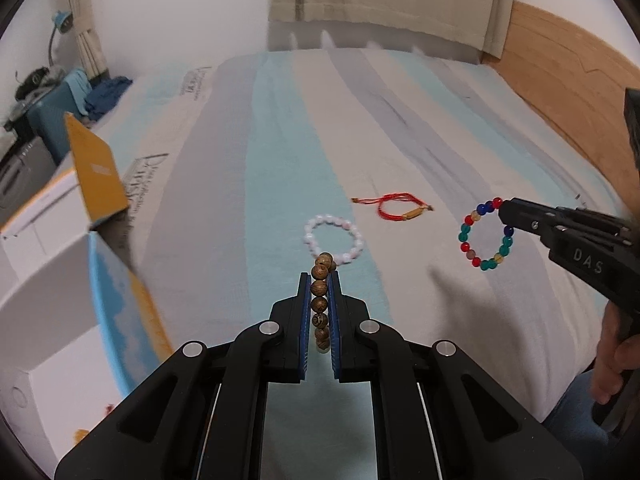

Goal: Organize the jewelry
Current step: 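Lift the multicolour bracelet with the right tool while the left tool lifts the wooden bracelet, then carry the multicolour bracelet with the right tool while the left tool carries the wooden bracelet into the box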

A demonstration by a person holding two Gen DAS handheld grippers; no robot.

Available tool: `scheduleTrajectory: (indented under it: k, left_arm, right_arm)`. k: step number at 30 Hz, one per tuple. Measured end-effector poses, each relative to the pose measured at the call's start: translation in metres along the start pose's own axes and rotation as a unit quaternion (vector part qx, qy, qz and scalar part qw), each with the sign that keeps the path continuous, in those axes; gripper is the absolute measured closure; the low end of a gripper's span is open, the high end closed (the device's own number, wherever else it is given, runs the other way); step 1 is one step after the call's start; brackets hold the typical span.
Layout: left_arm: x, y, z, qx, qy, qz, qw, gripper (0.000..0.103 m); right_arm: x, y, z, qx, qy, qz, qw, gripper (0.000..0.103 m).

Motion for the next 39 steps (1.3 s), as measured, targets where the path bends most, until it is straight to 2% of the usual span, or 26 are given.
scheduleTrajectory:
  k: [6, 15, 24, 39]
  left_arm:
    - [-0.015, 0.010, 0.008, -0.003, 0.012, 0.008, 0.9999, 0.095]
    - [-0.047, 0.040, 0.009, 0.016, 0.034, 0.004, 0.9993, 0.095]
    - [-0.091, 0.064, 0.018, 0.024, 0.069, -0.011, 0.9972, 0.095]
    - [-0.161, 0.113, 0.041, 0.051, 0.131, -0.045, 0.9890, 0.095]
  right_arm:
    - [-0.021, 0.009, -0.002, 0.004, 0.009, -0.007, 1.000, 0.094]
    - [-0.055, 0.016, -0.008, 0.007, 0.025, -0.020, 0.999, 0.094]
    - [-0.106, 0.024, -0.013, 0.011, 0.053, -0.039, 0.998, 0.094]
    - [-0.199, 0.047, -0.023, 0.029, 0.106, -0.077, 0.991, 0.094]
Point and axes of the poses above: each gripper's, at about its wrist camera, not at the fingertips, and y roughly against the way its jaws point, x to its right, z to its underside, the point moved 5 cm from there along -y, roughly the way its jaws point, and after that the axes turned 2 degrees about z, right-handed, at the moved point
